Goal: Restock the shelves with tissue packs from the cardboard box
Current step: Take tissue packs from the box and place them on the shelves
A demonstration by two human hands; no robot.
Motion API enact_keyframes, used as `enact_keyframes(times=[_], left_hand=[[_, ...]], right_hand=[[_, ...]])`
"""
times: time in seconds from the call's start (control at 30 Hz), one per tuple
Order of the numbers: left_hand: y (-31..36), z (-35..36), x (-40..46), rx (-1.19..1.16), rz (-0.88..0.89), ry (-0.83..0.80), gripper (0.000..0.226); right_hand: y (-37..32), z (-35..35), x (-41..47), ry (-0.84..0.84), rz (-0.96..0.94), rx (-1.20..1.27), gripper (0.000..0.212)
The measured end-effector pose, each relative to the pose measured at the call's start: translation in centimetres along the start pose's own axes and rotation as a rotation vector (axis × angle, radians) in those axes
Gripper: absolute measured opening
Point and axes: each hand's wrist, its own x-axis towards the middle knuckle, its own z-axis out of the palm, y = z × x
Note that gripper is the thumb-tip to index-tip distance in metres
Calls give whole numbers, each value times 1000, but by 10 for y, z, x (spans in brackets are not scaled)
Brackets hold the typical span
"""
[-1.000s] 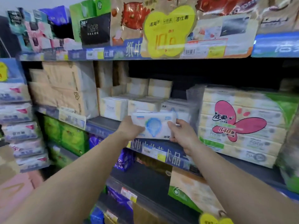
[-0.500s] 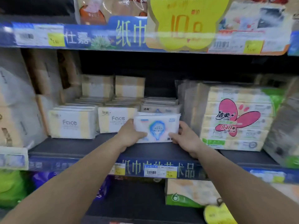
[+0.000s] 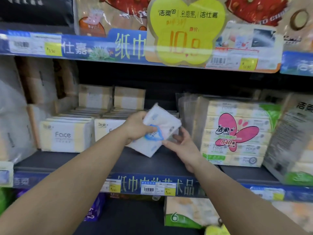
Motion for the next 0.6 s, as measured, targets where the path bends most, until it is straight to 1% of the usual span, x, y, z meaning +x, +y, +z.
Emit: enact_keyframes(times=[0.03,0.07,0.1,0.13,0.17,0.2,0.23,0.27,0.3,0.33,0.37,0.43,0.5,0.6], left_hand=[[-5,3,-1,-239,-75,8,24],[-12,8,-3,-458,-140,-1,26],[-18,14,-6,-636,-188,-15,27],[-23,19,-9,-761,-217,-29,26],[-29,22,-12,-838,-228,-31,24],[-33,23,-14,-896,-225,-21,22],[-37,20,-14,-931,-214,6,20],[-40,14,-14,-947,-198,46,19],[-43,5,-12,-923,-179,88,21],[-47,-3,-10,-850,-164,121,27],[-51,-11,-9,-715,-153,135,33],[-57,-17,-11,-411,-122,94,39],[-66,-13,-13,-154,-104,71,37],[-77,-6,-19,171,-153,80,26]], right_hand=[[3,2,1,-49,74,0,105],[6,4,1,-99,125,-17,103],[8,5,2,-139,146,-45,94],[8,6,5,-157,138,-65,76],[7,6,6,-153,131,-69,55],[5,4,8,-149,140,-52,39],[1,0,9,-158,150,-44,30],[-4,-4,11,-167,146,-64,27],[-12,-10,11,-169,127,-128,27],[-20,-15,13,-167,107,-207,29],[-28,-19,15,-166,92,-294,32],[-37,-21,17,-168,77,-414,37],[-36,-17,18,-124,46,-416,42],[-23,-9,19,11,19,-218,58]])
